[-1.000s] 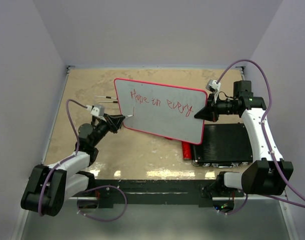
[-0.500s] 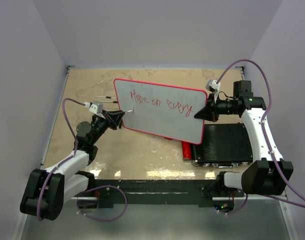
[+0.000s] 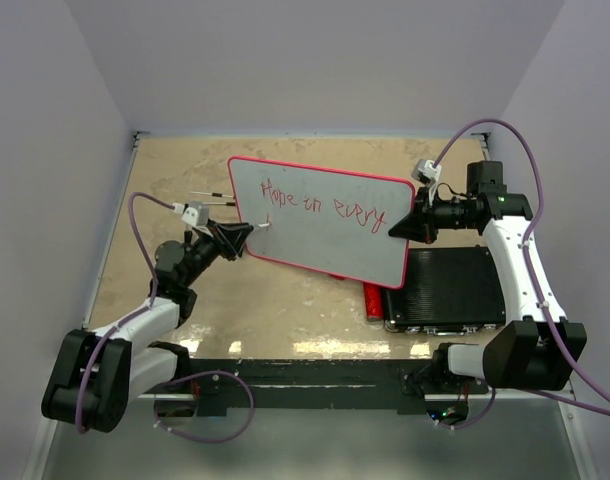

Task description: Write a sentence on the whiteboard

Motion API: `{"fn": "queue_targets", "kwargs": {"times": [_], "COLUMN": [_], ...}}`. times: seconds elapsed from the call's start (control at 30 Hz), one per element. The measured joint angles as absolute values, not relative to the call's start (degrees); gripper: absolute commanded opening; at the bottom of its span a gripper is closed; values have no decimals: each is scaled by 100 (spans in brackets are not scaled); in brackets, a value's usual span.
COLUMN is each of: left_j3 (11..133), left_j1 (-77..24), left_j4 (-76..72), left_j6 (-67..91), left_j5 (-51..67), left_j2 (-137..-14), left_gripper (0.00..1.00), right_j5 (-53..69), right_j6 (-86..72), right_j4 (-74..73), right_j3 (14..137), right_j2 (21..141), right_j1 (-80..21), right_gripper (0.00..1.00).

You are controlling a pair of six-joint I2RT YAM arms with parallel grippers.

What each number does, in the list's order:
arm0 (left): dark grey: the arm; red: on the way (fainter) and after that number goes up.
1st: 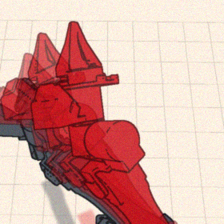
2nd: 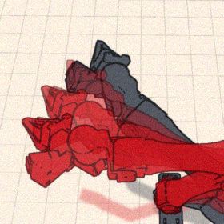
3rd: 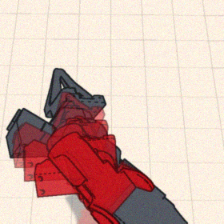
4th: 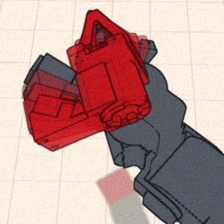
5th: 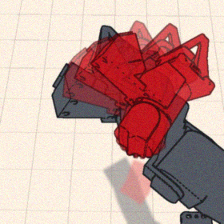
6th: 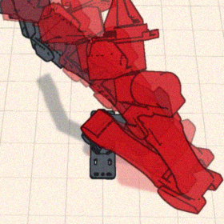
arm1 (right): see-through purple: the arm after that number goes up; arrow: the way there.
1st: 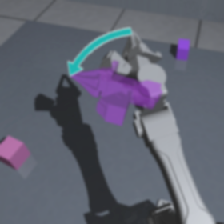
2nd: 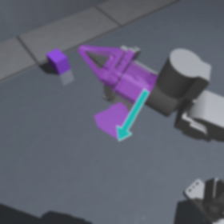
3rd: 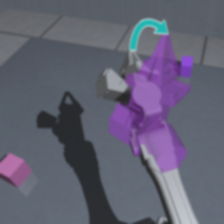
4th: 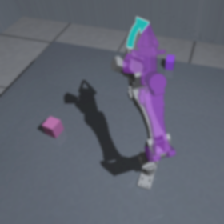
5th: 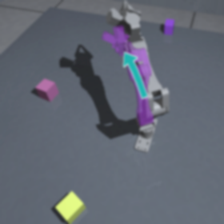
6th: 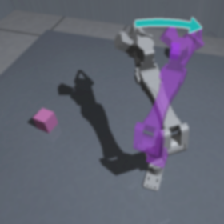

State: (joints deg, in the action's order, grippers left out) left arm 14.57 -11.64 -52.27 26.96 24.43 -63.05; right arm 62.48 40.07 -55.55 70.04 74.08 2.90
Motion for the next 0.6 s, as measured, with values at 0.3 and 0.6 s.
{"fn": "queue_targets", "kwargs": {"times": [0.3, 0.6], "left_j3": [1457, 1457], "left_j1": [-1164, -1164], "left_j4": [-5166, -4803], "left_j6": [2703, 2635], "left_j5": [2552, 2320], "left_j2": [-6490, -6285], "left_gripper": [0, 0], "right_j5": [6248, 6248], "right_j6": [4007, 4010], "right_j4": [-5553, -5537], "right_j3": [7004, 7004], "right_j2": [7408, 7408], "right_j1": [290, 290], "right_gripper": [0, 0]}}
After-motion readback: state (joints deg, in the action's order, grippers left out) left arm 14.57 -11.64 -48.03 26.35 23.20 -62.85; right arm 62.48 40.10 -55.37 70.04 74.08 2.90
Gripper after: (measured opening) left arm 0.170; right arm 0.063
